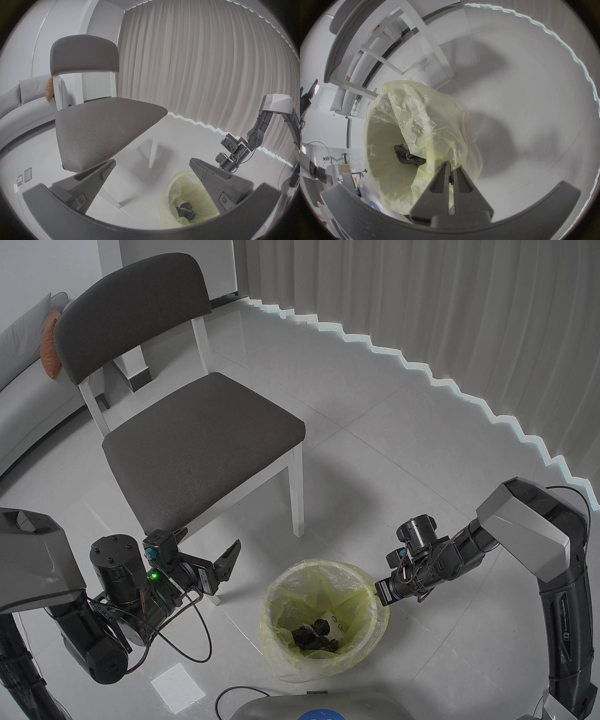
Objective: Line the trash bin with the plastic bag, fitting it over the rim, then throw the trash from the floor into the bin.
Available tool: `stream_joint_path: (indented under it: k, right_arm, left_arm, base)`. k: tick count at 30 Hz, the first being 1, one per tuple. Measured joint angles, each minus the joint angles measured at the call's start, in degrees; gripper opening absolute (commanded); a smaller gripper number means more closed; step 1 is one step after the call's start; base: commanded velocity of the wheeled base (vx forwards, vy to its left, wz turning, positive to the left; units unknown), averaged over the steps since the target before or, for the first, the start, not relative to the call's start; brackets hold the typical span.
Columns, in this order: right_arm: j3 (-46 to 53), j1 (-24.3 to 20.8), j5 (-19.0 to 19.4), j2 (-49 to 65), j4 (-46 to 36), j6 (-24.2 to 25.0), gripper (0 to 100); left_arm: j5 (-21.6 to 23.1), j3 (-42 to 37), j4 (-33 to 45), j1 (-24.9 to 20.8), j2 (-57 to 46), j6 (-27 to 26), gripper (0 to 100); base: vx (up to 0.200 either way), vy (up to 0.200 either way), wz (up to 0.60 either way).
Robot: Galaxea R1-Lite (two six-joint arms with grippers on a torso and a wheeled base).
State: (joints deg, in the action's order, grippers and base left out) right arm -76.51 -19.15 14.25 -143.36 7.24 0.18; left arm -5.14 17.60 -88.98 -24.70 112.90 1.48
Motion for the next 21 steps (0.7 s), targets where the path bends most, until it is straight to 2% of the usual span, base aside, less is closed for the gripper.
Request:
stream_joint_path:
  k: [10,14,21]
  right_arm:
    - [0.0,-0.2,-0.2,-0.1,0.1,-0.7,0]
    - [-0.1,-0.2,-0.5,-0.2,0.1,-2.7,0]
    - [-0.1,-0.2,-6.3,-0.8,0.4,-8.3,0]
  left_arm:
    - [0.0,0.0,0.0,0.0,-0.2,0.0,100]
    - [0.0,0.0,0.0,0.0,-0.2,0.0,100]
    - [0.0,0.0,0.0,0.0,-0.2,-0.1,100]
  base:
    - [0.0,0.0,0.0]
    - [0.0,0.0,0.0]
    - [0.0,0.0,0.0]
